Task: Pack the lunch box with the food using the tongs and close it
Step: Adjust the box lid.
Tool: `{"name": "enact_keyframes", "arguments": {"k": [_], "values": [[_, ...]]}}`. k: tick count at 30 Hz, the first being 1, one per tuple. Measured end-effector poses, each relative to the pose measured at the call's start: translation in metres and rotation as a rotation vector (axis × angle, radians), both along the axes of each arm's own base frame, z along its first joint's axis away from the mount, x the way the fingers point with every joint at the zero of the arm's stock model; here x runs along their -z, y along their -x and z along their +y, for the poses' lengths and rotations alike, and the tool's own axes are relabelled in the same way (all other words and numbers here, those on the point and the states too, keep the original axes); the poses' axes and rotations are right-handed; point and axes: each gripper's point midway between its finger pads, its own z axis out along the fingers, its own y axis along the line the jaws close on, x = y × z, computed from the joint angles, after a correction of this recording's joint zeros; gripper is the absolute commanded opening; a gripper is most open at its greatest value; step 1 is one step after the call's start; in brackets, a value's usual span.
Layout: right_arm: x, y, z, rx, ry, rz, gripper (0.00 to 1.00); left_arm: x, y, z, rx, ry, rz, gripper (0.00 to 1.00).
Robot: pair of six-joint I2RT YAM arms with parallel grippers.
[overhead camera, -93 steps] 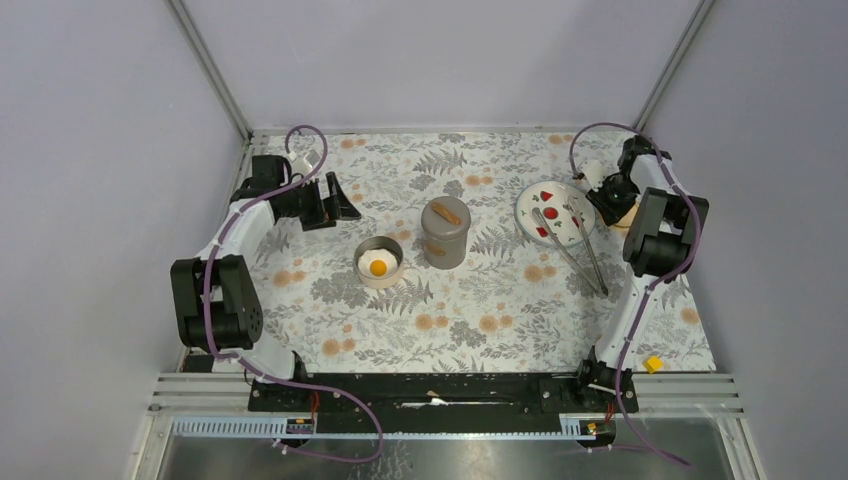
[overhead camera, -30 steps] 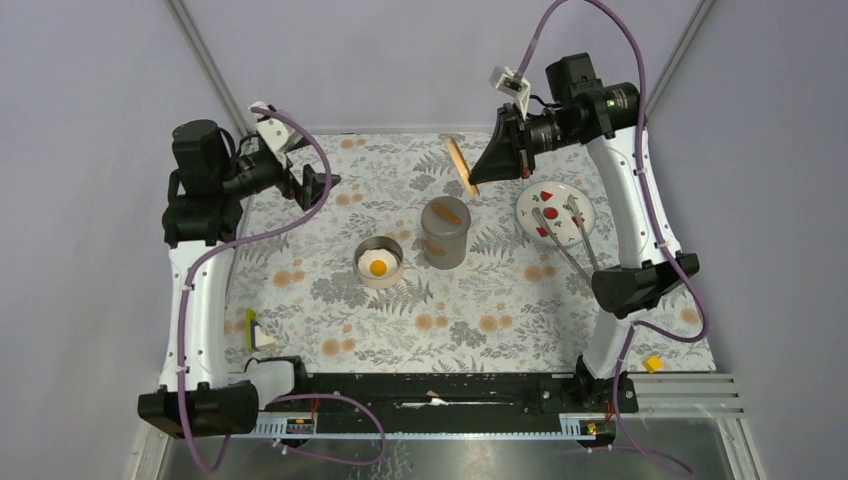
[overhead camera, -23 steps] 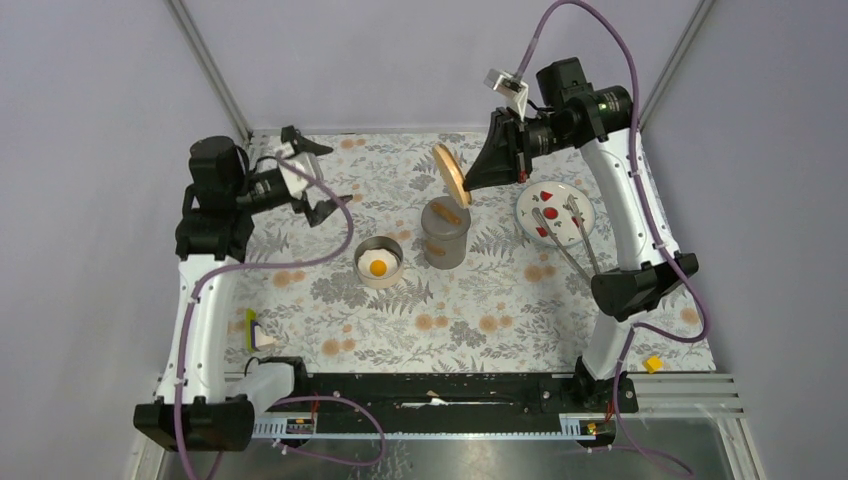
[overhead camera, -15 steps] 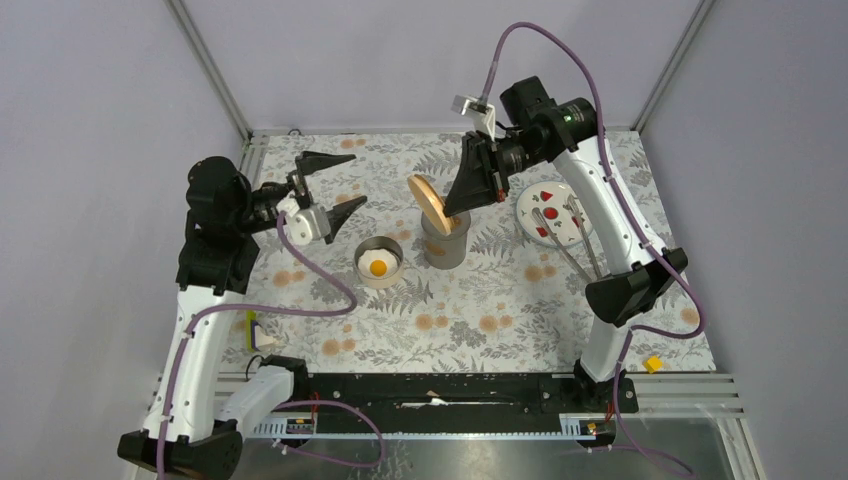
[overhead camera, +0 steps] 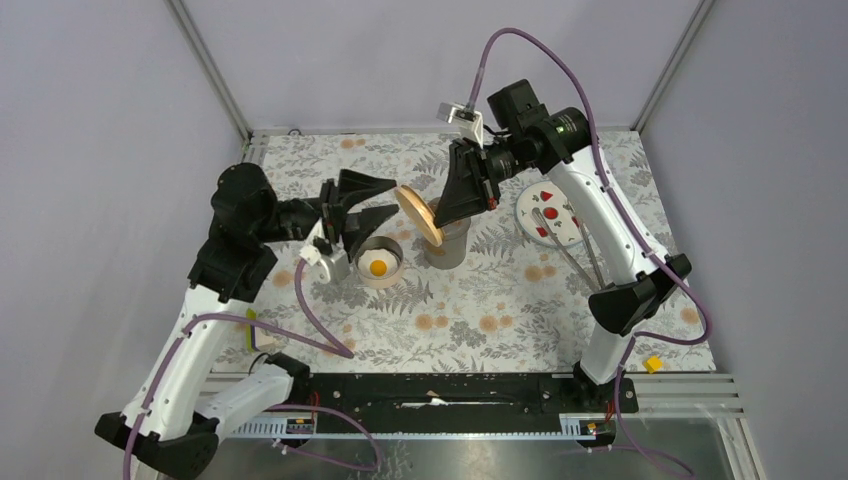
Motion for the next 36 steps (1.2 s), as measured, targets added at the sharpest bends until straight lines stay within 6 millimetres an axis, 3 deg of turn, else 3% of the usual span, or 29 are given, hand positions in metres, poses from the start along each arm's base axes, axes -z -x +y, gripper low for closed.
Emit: {"name": "enact_keyframes", "arguments": {"k": [6,9,17,27,33,34,35,36], "values": [[-0.001,0.004,0.004,-0.015,-0.002,-0.001,0.00,0.014,0.020,-0.025,0.072,-0.059,-0.078,0.43],[0.004,0.005,0.004,-0.019,0.006,0.012,0.00,0.018,0.021,-0.031,0.072,-0.075,-0.096,0.43],[0.022,0.006,0.004,-0.017,0.044,0.075,0.00,0.029,0.010,-0.029,0.019,-0.126,-0.123,0.40],[0.031,0.014,0.001,-0.015,0.040,0.163,0.00,0.051,0.005,-0.027,0.009,-0.219,-0.171,0.34],[0.025,0.006,0.011,-0.068,0.059,0.234,0.00,0.053,-0.003,-0.026,-0.025,-0.237,-0.187,0.21],[0.023,0.005,0.013,-0.071,0.070,0.253,0.00,0.051,-0.004,-0.025,-0.034,-0.236,-0.192,0.17],[0.022,0.005,0.014,-0.074,0.080,0.268,0.00,0.049,-0.005,-0.024,-0.043,-0.237,-0.196,0.05],[0.021,0.007,0.014,-0.077,0.085,0.276,0.00,0.049,-0.005,-0.023,-0.045,-0.238,-0.196,0.00]]}}
